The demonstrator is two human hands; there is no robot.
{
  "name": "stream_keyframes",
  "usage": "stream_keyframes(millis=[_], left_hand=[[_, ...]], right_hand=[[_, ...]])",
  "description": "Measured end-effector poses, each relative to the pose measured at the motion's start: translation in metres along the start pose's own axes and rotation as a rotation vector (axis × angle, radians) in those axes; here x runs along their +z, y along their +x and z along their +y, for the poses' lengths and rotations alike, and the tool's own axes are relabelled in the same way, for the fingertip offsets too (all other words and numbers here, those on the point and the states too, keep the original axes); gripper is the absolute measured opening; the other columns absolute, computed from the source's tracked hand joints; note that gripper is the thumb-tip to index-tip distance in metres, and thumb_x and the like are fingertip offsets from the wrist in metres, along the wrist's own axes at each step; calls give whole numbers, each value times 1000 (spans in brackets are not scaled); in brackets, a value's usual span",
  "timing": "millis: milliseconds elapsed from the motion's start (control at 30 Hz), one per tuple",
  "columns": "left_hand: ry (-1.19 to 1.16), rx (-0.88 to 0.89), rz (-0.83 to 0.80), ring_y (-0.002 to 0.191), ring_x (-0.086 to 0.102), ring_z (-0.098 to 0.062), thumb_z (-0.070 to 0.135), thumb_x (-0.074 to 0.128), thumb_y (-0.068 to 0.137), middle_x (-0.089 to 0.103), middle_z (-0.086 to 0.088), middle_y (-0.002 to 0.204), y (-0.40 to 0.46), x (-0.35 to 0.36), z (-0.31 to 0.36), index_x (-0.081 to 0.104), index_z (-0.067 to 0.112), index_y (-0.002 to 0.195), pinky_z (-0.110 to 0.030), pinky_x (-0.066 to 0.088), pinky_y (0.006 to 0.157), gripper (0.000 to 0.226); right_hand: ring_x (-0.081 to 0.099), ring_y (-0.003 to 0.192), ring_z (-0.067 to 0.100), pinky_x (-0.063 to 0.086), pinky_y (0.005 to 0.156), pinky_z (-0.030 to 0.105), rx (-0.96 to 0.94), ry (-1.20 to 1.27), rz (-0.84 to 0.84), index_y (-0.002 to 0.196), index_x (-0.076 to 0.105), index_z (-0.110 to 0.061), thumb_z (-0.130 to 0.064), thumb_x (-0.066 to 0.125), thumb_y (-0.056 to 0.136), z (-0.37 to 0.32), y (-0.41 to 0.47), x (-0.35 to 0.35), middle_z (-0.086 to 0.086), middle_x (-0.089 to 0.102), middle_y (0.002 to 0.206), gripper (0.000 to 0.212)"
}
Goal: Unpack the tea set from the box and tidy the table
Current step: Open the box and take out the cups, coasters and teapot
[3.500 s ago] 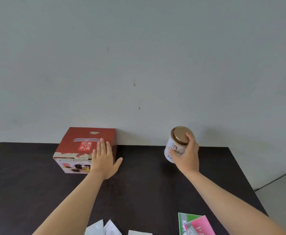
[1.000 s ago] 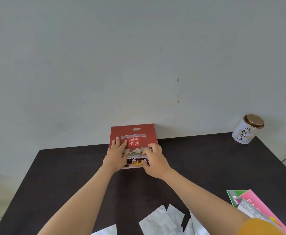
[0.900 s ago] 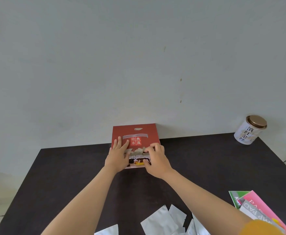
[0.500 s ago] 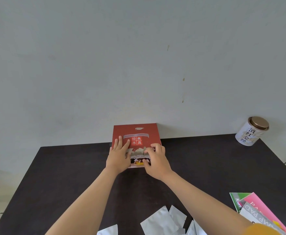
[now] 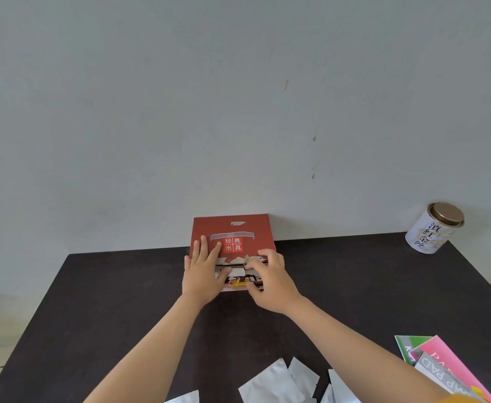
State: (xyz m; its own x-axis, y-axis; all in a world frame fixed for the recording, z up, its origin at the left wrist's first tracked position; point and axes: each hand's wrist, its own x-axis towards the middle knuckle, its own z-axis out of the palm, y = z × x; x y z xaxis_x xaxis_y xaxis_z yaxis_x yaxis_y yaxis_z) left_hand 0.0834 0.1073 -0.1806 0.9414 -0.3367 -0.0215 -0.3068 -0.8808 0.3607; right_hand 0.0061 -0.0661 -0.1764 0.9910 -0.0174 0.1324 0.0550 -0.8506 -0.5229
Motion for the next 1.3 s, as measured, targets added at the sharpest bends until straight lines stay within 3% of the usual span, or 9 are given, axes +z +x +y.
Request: stream_keyframes(millis=[100,200,300,367,900,1000,1067,1167,1300], left_hand=[[-107,-108,130,143,-21,-28,57,60,81,-18,-13,157,-7,1,2,-2,19,151,-51,0,114,101],[-327,-341,204,145,-8,-34,52,79,66,-6,-18,157,-9,0,7,0,4,148,-51,9,115,123],[-651,-427,208,131,40,-30,36,88,58,40,-10,137,-6,0,11,21,11,141,-46,40,104,109],[-714,-428,231,117,52,-24,29,90,58,49,-5,124,-8,-1,12,34,17,131,-42,49,94,93],[-742,-425,236,107,57,-18,31,89,58,53,0,116,-110,1,10,35,18,128,-34,53,86,90],[-751,-410,244,106,57,-18,35,88,59,54,0,114,-122,-6,10,38,18,125,-31,52,85,85],[-729,-388,272,115,54,-20,40,85,62,52,-2,123,-124,-17,10,38,16,131,-35,50,94,87],[-739,-342,336,131,42,-20,48,75,71,42,-2,144,-116,-40,13,34,13,141,-39,40,106,88],[-819,-240,420,133,39,-14,49,62,83,44,4,142,-93,-67,26,37,18,139,-34,36,107,69]], right_hand=[[23,139,18,42,100,27,108,106,153,134,43,-19,-29,67,86,3,0,-4,2,26,148,55],[23,143,20,35,108,34,408,307,169,147,24,-14,-27,65,89,3,8,-8,3,27,152,72],[42,134,20,41,102,33,528,537,55,142,33,-20,-26,65,89,1,16,-7,-2,46,139,63],[50,123,14,45,97,30,516,565,12,136,38,-26,-24,67,87,1,15,-4,-5,53,127,57],[48,125,7,48,102,38,422,634,-30,145,18,-35,-41,69,73,-13,-91,18,-13,49,132,89],[50,121,4,49,102,36,390,630,-23,141,25,-37,-32,70,80,-20,-101,10,-17,51,127,76],[48,123,0,44,106,33,340,638,19,140,26,-37,-26,69,86,-26,-101,-1,-19,50,129,71],[26,139,1,24,115,27,270,625,117,149,18,-29,-30,65,89,-31,-88,-18,-17,29,150,77],[19,138,-5,19,118,34,178,573,213,152,16,-23,-35,67,88,-36,-51,-38,-24,24,149,83]])
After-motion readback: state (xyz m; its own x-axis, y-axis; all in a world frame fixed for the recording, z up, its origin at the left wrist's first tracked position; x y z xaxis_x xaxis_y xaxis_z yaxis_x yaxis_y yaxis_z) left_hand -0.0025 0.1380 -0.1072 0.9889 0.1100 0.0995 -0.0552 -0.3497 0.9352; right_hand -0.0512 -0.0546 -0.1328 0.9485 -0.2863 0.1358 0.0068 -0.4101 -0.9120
